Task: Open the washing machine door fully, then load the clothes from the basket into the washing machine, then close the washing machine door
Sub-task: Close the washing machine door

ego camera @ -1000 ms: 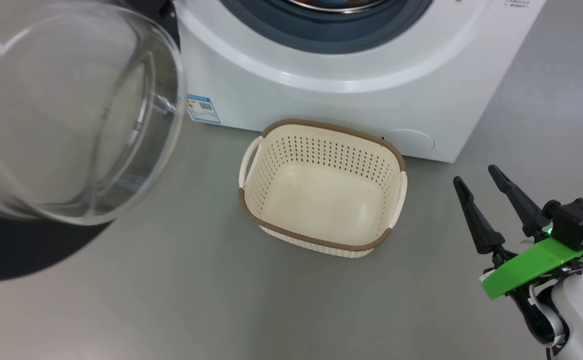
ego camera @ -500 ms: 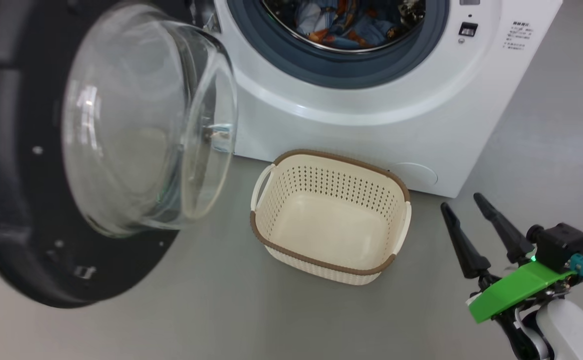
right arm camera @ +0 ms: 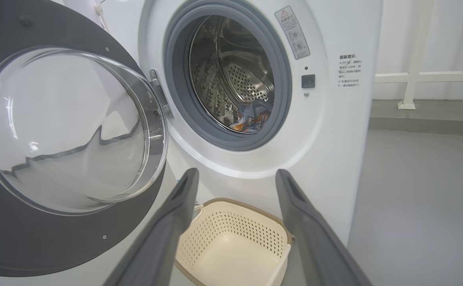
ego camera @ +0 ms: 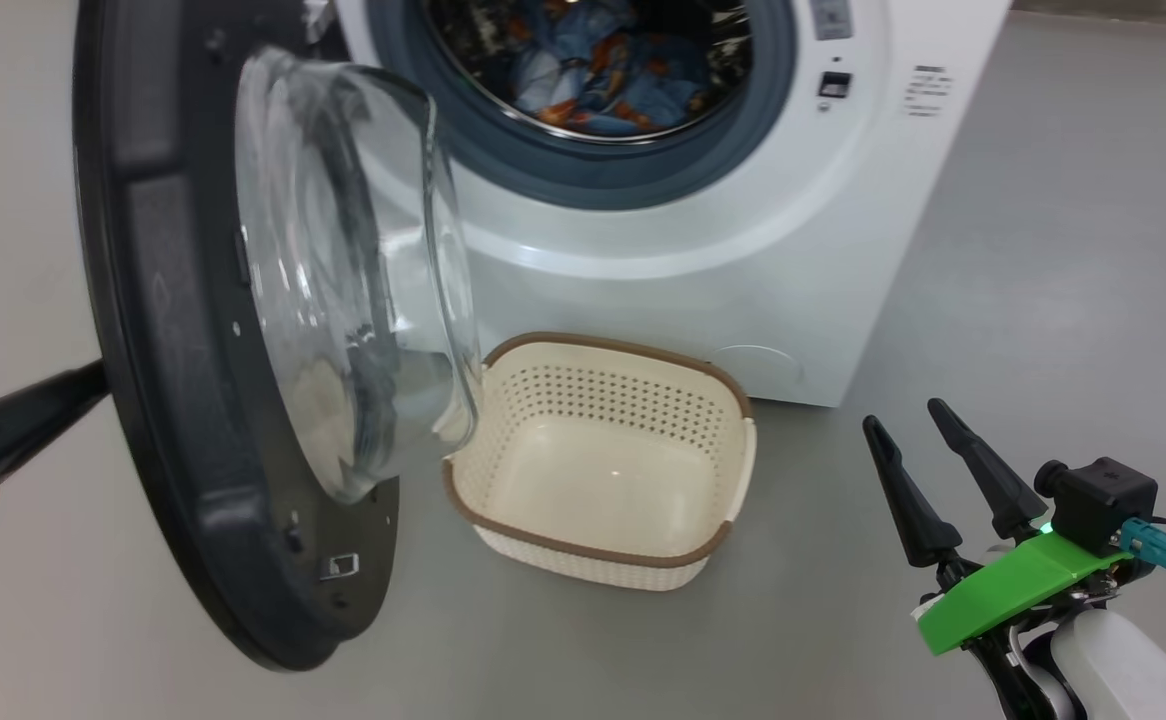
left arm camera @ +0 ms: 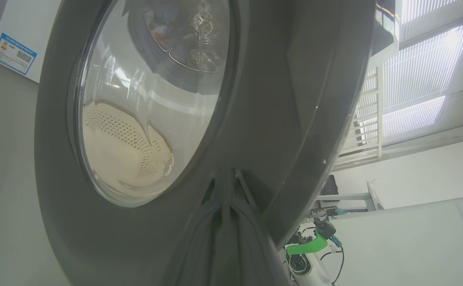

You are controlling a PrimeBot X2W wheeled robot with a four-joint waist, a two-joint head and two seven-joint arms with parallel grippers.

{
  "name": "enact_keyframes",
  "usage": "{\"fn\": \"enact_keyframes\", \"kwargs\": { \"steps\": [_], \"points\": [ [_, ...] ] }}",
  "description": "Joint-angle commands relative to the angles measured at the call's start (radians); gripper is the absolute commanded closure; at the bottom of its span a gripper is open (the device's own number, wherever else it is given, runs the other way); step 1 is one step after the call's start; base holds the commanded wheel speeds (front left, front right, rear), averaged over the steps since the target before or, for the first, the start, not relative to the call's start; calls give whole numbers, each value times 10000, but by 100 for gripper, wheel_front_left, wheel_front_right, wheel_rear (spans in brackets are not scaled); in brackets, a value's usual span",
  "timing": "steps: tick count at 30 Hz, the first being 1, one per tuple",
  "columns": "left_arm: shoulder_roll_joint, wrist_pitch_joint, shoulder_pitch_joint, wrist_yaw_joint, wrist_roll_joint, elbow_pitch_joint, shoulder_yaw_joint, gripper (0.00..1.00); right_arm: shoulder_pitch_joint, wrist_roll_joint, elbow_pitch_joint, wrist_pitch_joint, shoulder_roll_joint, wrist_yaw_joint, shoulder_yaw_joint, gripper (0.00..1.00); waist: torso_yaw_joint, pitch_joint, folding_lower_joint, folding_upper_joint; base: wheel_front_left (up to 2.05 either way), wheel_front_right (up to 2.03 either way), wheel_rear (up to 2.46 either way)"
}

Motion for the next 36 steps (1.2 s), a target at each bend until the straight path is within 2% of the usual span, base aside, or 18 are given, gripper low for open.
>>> {"fn": "enact_keyframes", "kwargs": {
  "steps": [1,9,18,23,29,36],
  "points": [
    [261,-47,-57,-20,-56,-478,236,100,94,143,-194,-82,-20,73,108,0,-553,-124,0,0,0,0,0],
    [-243,-619,-223,-175,135,-833,110,100,263,120,-218,-82,69,73,-36,0,-1946,-250,0,0,0,0,0],
    [-691,-1524,-641,-470,578,-576,16,100,388,95,-266,-82,209,73,-72,0,-3516,-201,0,0,0,0,0],
    [-891,-2457,-1099,-738,1005,-331,157,100,368,100,-272,-82,272,73,-71,0,-4219,-84,0,0,0,0,0],
    [-1076,-3303,-1696,-1058,1533,274,50,100,302,98,-289,-82,350,73,-97,0,-4712,88,0,0,0,0,0],
    [-1149,-3729,-2114,-1343,1720,827,-14,100,308,63,-309,-82,401,73,-243,0,-4676,208,0,0,0,0,0]
  ]
}}
